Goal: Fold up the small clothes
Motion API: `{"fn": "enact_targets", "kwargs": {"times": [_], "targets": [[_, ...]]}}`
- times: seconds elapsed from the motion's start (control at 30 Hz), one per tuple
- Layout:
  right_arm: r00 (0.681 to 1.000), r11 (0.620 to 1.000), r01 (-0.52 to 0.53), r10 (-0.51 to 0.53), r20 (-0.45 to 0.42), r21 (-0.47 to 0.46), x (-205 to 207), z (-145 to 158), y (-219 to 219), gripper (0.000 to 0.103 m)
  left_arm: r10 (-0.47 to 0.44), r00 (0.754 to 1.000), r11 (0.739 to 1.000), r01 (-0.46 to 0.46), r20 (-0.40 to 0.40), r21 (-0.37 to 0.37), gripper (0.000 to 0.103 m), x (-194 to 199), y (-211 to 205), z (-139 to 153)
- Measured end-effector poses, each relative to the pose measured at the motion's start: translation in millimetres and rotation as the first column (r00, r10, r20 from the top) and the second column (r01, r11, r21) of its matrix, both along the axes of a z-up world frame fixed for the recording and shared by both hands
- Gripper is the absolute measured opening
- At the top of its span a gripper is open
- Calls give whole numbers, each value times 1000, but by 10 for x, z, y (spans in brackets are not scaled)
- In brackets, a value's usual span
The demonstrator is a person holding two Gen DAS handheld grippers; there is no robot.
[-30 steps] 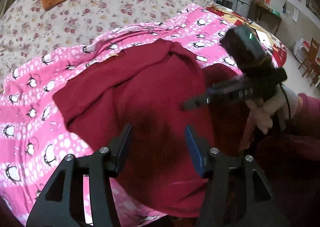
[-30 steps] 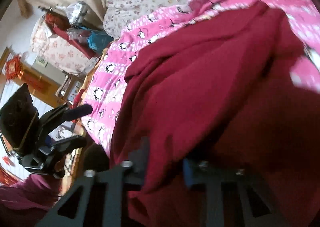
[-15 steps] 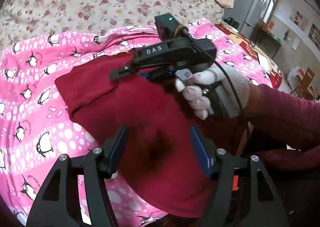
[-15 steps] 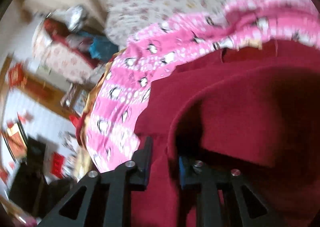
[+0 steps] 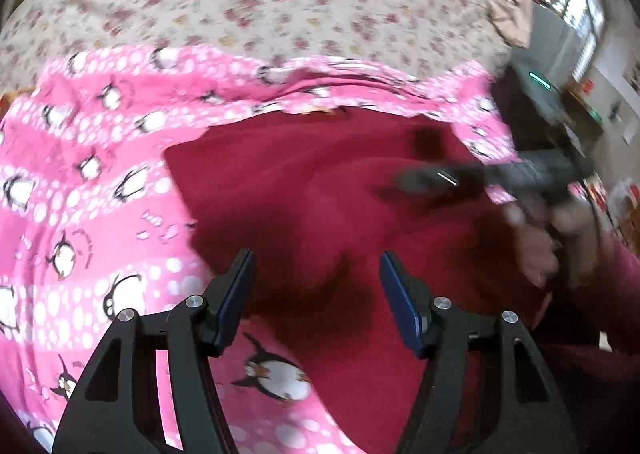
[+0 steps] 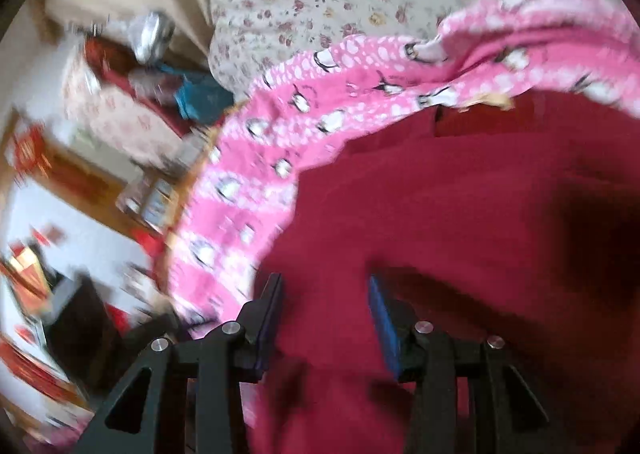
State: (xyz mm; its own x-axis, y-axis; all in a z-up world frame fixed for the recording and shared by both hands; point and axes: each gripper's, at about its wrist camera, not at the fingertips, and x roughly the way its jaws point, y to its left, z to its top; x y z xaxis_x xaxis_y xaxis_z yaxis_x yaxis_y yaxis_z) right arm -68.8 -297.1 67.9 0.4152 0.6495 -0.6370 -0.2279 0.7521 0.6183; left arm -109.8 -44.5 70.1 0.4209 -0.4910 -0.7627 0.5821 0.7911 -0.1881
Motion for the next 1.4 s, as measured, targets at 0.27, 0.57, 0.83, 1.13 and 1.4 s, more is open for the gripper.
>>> {"fn": "enact_targets", "kwargs": {"times": [0.27,0.57,0.83,1.13,1.4], "targets": [[1000,974,17,-13,22,-228,-345,-323,-115,42,200,976,979,-201,-81,-11,64,375,247,-304],[998,988,19,-10,58,-154,-366,-333,-37,71,185,975,980,-193,-125,-57,60,400,143,-349],[990,988,109,-98,97,-111,-597,-36,-419,51,128,990,991,-130,-58,-39,14,252,-66,4],[953,941,287,-261,154,-181,-1127,208,-1259,51,64,997,987,-57,46,-147,10,366,-567,959],[978,974,176,-155,142,-146,-1225,210,-1094,52,-12,975,977,58,222,-206,10,406,-1269,2108]]}}
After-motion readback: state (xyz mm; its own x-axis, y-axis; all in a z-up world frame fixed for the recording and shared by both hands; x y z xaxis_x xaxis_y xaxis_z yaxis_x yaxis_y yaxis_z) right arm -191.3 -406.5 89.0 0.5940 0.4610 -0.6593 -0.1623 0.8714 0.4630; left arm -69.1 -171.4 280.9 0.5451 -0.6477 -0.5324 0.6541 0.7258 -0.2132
